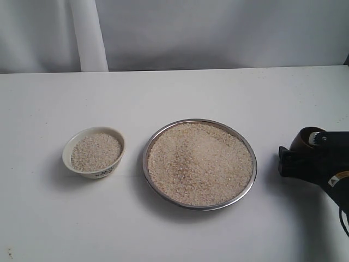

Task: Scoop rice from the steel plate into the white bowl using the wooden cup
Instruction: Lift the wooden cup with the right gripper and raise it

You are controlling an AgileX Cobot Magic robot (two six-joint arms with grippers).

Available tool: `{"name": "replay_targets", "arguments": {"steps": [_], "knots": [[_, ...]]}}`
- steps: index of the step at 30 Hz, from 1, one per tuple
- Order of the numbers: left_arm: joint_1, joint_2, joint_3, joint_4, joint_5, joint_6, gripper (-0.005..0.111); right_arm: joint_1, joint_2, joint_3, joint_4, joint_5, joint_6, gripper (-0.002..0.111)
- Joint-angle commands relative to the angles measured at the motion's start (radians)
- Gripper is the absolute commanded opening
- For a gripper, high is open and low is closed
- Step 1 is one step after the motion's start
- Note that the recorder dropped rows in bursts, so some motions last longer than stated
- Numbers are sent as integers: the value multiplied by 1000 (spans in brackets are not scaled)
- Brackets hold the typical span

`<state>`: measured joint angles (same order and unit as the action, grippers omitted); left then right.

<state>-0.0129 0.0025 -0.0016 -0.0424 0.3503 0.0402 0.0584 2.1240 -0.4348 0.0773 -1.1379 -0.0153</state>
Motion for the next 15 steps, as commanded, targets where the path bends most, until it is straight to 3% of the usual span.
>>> {"name": "replay_targets", "arguments": {"steps": [1,3,6,8,15], "knots": [[-3,-3,2,0,-6,-4,0,1,1,-3,-6,5,1,105],[-3,-3,2,0,-6,-4,0,1,1,-3,-6,5,1,97],[-3,-3,2,0,-6,-4,0,1,1,-3,-12,11,1,63],[-3,-3,2,0,-6,-4,0,1,1,-3,-37,20,1,47],[-3,-3,2,0,-6,-4,0,1,1,-3,-40,27,1,19]]}}
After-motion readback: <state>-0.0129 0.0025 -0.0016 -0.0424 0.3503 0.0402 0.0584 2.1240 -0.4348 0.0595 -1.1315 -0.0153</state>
